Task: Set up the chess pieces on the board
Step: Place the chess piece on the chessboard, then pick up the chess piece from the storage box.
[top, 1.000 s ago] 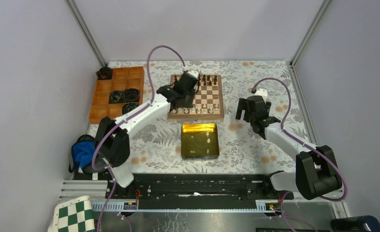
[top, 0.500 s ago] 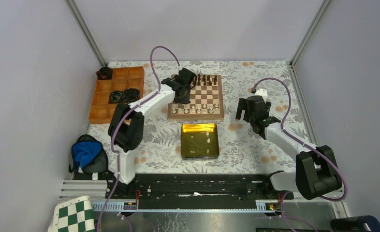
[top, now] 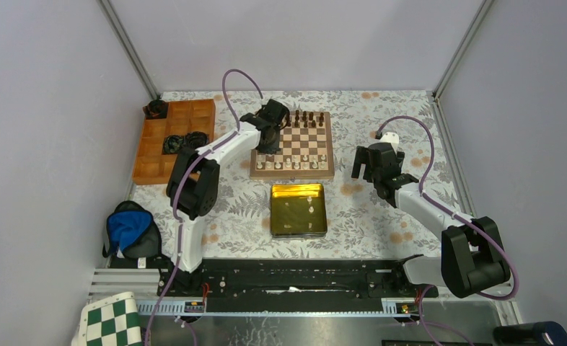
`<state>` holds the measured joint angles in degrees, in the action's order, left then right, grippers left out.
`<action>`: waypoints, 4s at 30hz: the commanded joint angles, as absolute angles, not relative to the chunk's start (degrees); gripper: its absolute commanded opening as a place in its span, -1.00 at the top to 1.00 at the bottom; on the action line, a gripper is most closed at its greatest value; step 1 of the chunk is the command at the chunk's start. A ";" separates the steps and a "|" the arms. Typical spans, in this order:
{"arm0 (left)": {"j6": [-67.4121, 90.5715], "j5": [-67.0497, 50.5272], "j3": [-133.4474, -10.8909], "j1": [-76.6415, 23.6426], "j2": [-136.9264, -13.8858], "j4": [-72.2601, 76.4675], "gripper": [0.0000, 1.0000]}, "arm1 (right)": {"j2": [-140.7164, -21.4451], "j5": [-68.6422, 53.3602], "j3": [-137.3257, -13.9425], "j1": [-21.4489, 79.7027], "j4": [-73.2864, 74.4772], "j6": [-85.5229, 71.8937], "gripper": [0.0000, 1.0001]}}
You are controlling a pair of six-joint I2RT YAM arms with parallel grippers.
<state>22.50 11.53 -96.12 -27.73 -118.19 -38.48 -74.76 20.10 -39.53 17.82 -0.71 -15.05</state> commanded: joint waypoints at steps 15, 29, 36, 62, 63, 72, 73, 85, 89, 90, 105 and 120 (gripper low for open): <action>24.21 11.06 -99.31 -26.65 -121.51 -40.67 1.00 | -74.95 21.11 -39.47 17.49 -2.72 -15.03 -1.00; 24.51 10.41 -99.49 -26.45 -122.41 -41.01 1.00 | -74.75 21.22 -39.46 17.48 -2.54 -15.03 -1.00; 24.69 10.29 -99.66 -26.12 -122.69 -40.95 1.00 | -74.53 21.33 -39.44 17.49 -2.34 -15.03 -1.00; 24.95 8.79 -100.10 -25.48 -123.62 -40.86 0.68 | -75.01 21.36 -39.84 17.48 -1.85 -14.85 -1.00; 24.96 8.79 -100.17 -25.49 -123.72 -40.81 0.68 | -75.05 21.36 -39.85 17.49 -1.86 -14.85 -1.00; 25.12 8.75 -100.30 -25.40 -123.75 -40.85 0.48 | -75.32 21.28 -39.78 17.44 -2.10 -14.85 -1.00; 25.14 8.75 -100.29 -25.40 -123.75 -40.86 0.46 | -75.40 21.28 -39.74 17.47 -2.13 -14.86 -1.00; 25.18 10.37 -101.28 -25.15 -122.32 -40.86 0.33 | -75.24 21.37 -40.05 17.49 -2.11 -14.83 -1.00; 25.30 11.35 -101.86 -25.00 -120.50 -40.14 0.02 | -74.79 21.42 -40.19 17.49 -1.81 -14.73 -1.00; 25.38 11.67 -101.82 -25.04 -119.87 -39.90 -0.05 | -74.57 21.56 -40.17 17.49 -1.71 -14.68 -1.00; 24.09 12.21 -96.21 -27.36 -107.54 -37.53 -0.47 | -72.39 24.30 -39.79 17.49 -1.23 -15.26 -1.00; 19.78 8.15 -83.47 -48.15 -100.65 -37.64 -0.40 | -67.01 35.28 -36.44 16.10 -1.91 -23.17 -1.00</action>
<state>20.99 9.58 -85.45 -45.43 -101.82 -38.63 -69.30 30.79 -36.73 17.06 -0.58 -19.84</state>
